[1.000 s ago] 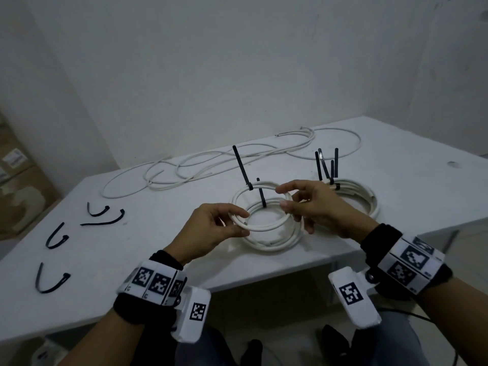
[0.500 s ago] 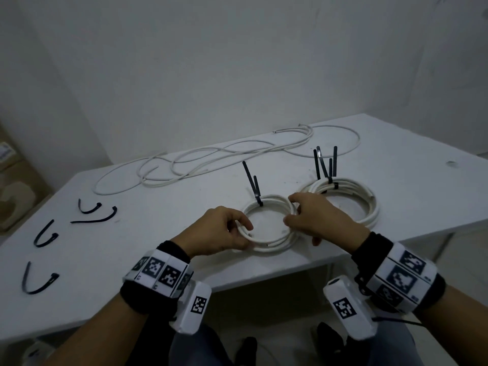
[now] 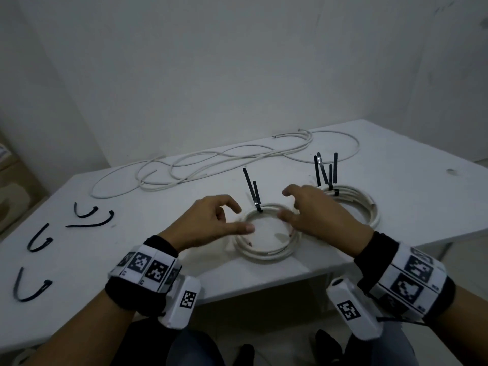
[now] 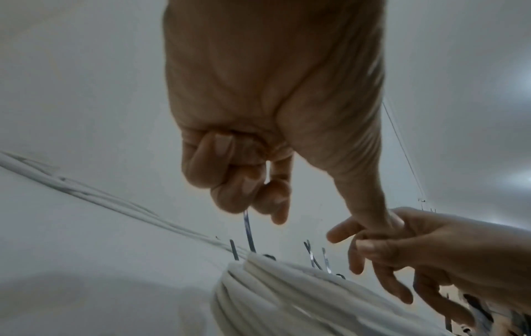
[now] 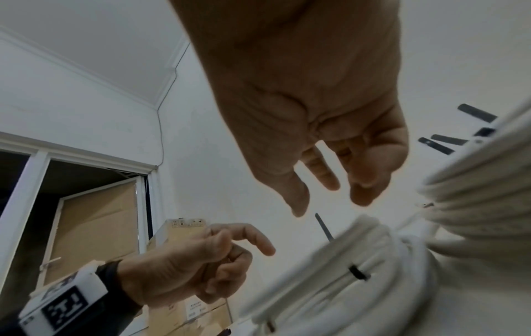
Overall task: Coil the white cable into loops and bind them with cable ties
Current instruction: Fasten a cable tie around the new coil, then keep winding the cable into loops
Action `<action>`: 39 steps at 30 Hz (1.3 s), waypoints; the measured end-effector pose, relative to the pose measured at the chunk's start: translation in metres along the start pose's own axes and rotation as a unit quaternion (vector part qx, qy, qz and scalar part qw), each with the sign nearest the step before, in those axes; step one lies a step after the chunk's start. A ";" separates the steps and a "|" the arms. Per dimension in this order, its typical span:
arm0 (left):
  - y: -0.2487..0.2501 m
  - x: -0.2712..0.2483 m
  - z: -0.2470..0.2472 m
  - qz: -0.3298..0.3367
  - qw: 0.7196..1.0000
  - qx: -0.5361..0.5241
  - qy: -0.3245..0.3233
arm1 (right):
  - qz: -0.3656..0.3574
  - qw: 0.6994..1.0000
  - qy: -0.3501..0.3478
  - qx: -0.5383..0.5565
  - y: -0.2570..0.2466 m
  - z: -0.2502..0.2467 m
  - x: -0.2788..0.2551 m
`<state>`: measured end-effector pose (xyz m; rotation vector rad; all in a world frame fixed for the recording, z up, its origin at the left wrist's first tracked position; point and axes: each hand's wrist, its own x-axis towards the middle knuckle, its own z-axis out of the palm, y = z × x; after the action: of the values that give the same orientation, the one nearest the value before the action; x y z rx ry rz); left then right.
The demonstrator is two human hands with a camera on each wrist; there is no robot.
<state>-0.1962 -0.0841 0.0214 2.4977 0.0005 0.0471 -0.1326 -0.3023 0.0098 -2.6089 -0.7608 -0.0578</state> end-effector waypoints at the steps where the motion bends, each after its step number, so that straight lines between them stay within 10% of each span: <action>1: -0.001 0.004 -0.006 -0.002 0.999 0.005 0.033 | -0.014 1.000 0.013 0.003 -0.003 -0.007 0.005; 8: -0.030 0.071 -0.053 -0.017 0.986 0.068 0.149 | -0.029 0.999 -0.010 0.036 -0.018 -0.040 0.101; 18: -0.105 0.198 -0.065 -0.070 0.971 0.230 0.017 | -0.069 0.952 -0.157 -0.252 0.007 0.014 0.285; 27: -0.119 0.213 -0.058 -0.081 0.959 0.269 -0.034 | -0.044 0.899 -0.258 -0.351 0.017 0.040 0.316; 32: -0.104 0.200 -0.067 -0.076 0.963 0.259 -0.026 | -0.008 0.954 -0.298 0.025 0.021 -0.014 0.291; 39: -0.052 0.162 -0.081 -0.004 0.988 0.042 0.148 | -0.073 0.956 -0.019 0.285 0.013 -0.135 0.232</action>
<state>-0.0364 0.0081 0.0605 2.5505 0.1390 0.4206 0.0814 -0.2501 0.1639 -2.0101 -0.8353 0.1488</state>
